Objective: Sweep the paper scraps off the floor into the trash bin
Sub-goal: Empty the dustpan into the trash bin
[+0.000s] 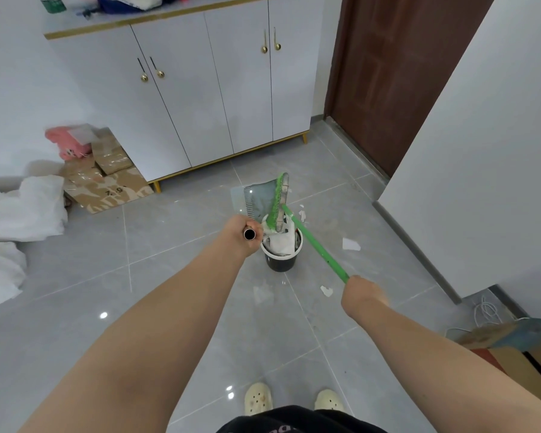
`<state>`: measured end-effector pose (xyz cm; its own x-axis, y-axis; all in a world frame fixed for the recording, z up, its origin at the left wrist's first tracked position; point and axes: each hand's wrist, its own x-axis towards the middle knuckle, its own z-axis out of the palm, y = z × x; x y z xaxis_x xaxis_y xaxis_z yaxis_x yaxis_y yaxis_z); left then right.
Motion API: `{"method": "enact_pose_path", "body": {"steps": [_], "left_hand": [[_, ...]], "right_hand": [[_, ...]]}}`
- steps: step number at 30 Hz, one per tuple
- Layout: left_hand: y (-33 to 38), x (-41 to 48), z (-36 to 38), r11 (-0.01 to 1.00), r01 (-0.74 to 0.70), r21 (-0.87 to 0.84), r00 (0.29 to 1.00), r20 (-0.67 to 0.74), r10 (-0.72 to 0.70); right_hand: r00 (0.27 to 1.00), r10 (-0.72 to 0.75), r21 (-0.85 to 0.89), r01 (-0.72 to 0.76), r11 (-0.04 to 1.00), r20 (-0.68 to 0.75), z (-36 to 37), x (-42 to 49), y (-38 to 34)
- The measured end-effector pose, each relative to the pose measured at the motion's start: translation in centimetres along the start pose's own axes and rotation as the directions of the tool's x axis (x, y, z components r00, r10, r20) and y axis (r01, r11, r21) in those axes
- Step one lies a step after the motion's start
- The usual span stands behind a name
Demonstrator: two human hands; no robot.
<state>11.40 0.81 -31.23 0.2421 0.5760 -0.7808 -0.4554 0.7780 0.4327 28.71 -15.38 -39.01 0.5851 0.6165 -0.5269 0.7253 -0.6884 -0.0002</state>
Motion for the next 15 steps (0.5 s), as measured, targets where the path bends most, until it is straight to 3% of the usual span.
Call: {"method": "enact_pose_path", "body": {"steps": [15], "left_hand": [[-0.5,1.5,-1.2,0.988,-0.017,0.153,0.999,-0.025,0.021]], "right_hand": [[0.997,0.061,0.136,-0.066,0.989,0.043,1.3,-0.1,0.8]]}}
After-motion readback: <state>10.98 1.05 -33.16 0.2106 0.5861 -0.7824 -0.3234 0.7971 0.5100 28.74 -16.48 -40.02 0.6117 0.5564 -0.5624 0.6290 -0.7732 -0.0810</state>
